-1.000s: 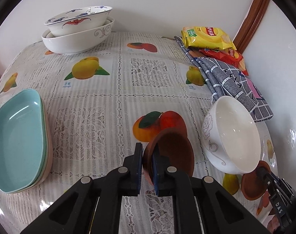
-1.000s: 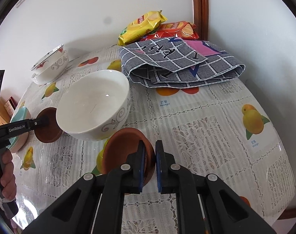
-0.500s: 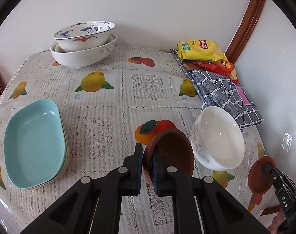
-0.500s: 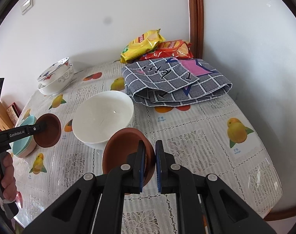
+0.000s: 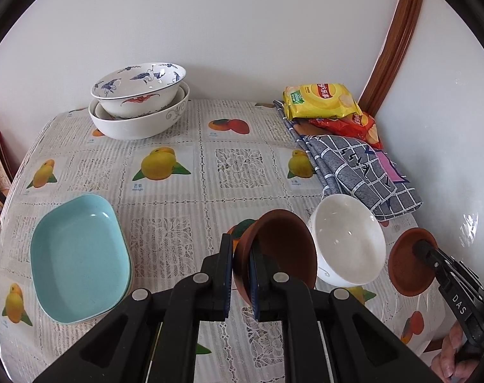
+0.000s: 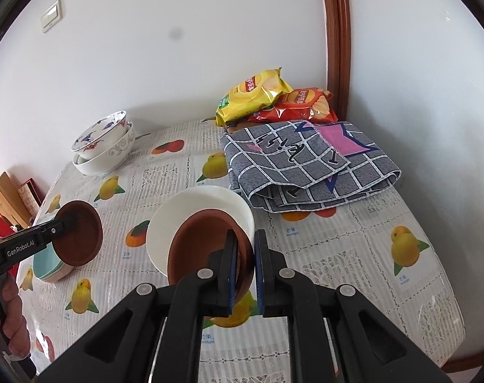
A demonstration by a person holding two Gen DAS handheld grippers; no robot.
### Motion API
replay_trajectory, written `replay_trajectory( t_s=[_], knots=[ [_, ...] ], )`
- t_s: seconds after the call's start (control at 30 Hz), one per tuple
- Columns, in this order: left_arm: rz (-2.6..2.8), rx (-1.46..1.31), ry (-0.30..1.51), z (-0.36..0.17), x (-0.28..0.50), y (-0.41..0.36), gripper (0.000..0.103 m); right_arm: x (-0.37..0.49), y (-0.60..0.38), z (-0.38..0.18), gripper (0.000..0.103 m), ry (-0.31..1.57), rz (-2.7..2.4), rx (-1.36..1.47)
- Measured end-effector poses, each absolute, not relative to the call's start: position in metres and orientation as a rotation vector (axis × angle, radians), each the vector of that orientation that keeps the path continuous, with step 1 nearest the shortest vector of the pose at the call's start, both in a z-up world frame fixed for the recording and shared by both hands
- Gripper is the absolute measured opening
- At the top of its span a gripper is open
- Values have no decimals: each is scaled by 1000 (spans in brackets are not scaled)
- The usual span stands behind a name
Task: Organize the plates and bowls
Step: 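Carry the right gripper's brown dish over the white bowl while the left gripper holds its dish, then lower the brown dish into the white bowl and open the right gripper while the left holds its dish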
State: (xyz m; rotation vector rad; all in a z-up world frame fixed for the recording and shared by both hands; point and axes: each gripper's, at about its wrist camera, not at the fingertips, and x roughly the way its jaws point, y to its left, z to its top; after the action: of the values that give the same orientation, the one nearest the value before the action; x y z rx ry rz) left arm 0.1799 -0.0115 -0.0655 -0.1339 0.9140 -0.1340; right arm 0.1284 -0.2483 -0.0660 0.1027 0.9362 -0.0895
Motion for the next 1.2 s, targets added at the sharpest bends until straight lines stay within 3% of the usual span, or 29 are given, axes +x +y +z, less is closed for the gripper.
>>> replay_trajectory(
  t_s=[1.2],
  knots=[
    [-108,-129,963,-92,228,-2,9,199,-220,-138,10,1093,-36,40]
  ],
)
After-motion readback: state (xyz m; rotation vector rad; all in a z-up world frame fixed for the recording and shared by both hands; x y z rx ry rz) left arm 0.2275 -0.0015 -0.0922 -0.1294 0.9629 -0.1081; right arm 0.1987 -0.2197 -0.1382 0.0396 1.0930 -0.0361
